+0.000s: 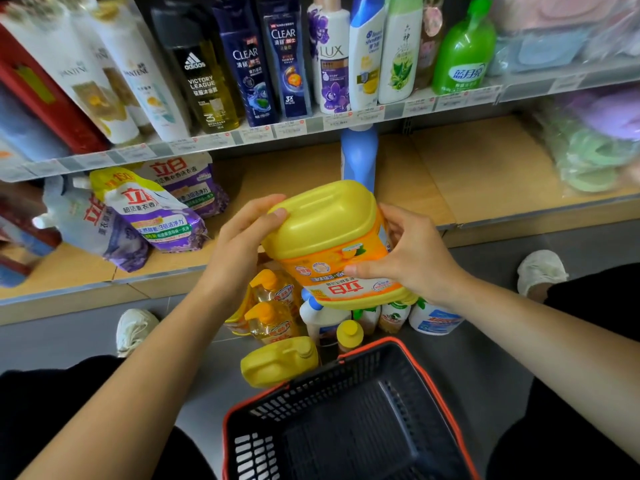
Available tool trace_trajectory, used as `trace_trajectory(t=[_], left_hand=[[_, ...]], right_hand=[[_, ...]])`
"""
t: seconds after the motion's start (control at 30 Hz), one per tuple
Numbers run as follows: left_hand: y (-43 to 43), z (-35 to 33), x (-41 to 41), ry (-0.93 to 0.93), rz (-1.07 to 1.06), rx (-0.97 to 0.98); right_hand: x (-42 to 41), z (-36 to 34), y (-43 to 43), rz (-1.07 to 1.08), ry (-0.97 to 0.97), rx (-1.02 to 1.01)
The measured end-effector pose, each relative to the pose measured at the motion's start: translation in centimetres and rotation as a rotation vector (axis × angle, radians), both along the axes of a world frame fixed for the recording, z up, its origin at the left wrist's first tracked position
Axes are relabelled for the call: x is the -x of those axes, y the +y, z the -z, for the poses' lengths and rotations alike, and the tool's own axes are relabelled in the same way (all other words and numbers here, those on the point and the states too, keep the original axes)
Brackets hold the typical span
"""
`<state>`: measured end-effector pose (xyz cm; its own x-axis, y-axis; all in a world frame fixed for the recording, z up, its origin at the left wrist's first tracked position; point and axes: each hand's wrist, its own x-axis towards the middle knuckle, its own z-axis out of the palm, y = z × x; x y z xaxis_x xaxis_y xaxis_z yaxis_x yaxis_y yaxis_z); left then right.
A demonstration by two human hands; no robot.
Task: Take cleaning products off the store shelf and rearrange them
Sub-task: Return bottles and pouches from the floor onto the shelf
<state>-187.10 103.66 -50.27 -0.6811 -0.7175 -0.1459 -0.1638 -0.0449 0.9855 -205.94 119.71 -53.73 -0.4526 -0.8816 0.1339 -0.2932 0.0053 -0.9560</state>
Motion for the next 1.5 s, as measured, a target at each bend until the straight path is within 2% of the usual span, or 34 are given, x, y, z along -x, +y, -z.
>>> trace_trajectory(t=[0.13,0.23,0.53,0.7,0.97,1.1,1.2,1.33,1.5], left_hand=[[0.6,-0.2,0.1,-0.058,-0.003,-0.033],[0.9,-0.3,0.0,-0.025,-0.011,-0.026],[1.0,0.3,-0.3,0.028,0.015,0.107],[1.5,1.1,-0.3,0.022,0.018,0.145],[0.6,1.6,-0.3,0.128,-0.089,0.238],[0.3,2.1,-0.2,0.166,-0.143,0.194],[0.2,2.6,-0.2,0.181,-0.173,0.123],[0.3,4.5,0.2,-0.026,-0.09,0.029],[2.8,7.6,1.5,-0.253,0.15,-0.095]], right_hand=[[-0.2,0.1,0.1,-0.051,0.066,-0.01],[-0.2,0.1,0.1,-0.062,0.106,-0.009],[-0.4,-0.4,0.5,-0.081,0.298,-0.01],[-0.8,0.0,0.7,-0.088,0.321,-0.021],[-0.1,0.1,0.3,-0.036,0.15,0.023],[0.3,0.2,0.1,-0.024,0.046,0.024],[0.7,0.5,0.0,0.012,-0.108,0.026],[1.4,0.6,-0.2,0.098,-0.336,0.051],[2.1,0.2,-0.1,0.173,-0.472,0.085]])
